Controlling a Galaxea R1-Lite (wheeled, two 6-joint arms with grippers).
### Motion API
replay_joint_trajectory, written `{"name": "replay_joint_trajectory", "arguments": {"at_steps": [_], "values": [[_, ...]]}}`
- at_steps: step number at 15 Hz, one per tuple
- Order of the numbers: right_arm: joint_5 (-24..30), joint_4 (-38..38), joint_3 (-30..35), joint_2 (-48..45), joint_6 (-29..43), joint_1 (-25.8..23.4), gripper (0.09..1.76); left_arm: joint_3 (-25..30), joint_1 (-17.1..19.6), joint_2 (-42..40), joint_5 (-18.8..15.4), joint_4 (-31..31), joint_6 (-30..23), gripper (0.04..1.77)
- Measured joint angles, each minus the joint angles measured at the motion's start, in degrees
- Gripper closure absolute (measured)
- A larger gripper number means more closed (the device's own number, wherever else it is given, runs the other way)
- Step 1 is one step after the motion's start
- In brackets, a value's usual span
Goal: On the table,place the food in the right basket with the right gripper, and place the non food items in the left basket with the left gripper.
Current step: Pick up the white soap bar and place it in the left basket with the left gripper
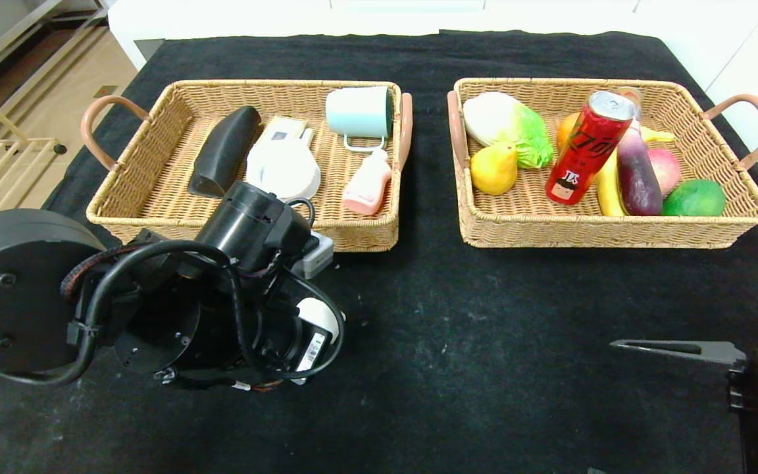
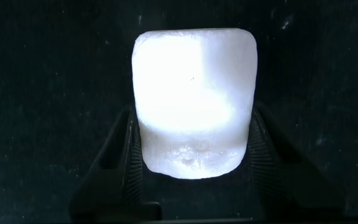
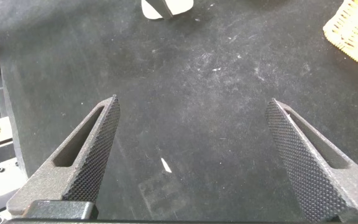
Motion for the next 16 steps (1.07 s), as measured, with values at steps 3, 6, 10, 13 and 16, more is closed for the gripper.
{"name": "replay_joint_trajectory", "arguments": {"at_steps": [3,6,10,13,16], "values": [[0.0,0.0,0.0,0.0,-0.1,0.0,0.14,-0.2,0.0,0.0,0.0,0.0,0.0,0.79],[0.0,-0.1,0.0,-0.1,-0.1,0.0,0.14,0.4,0.0,0.0,0.0,-0.2,-0.1,0.79],[0.0,-0.1,0.1,-0.2,-0.2,0.0,0.14,0.7,0.0,-0.2,0.0,-0.2,-0.2,0.79],[0.0,-0.1,0.1,-0.5,-0.3,0.0,0.14,0.8,0.0,-1.5,-0.4,0.4,-0.2,0.79],[0.0,-0.1,0.1,-0.7,-0.3,0.0,0.14,1.5,0.0,-4.5,-0.7,0.1,-0.2,0.8]]}}
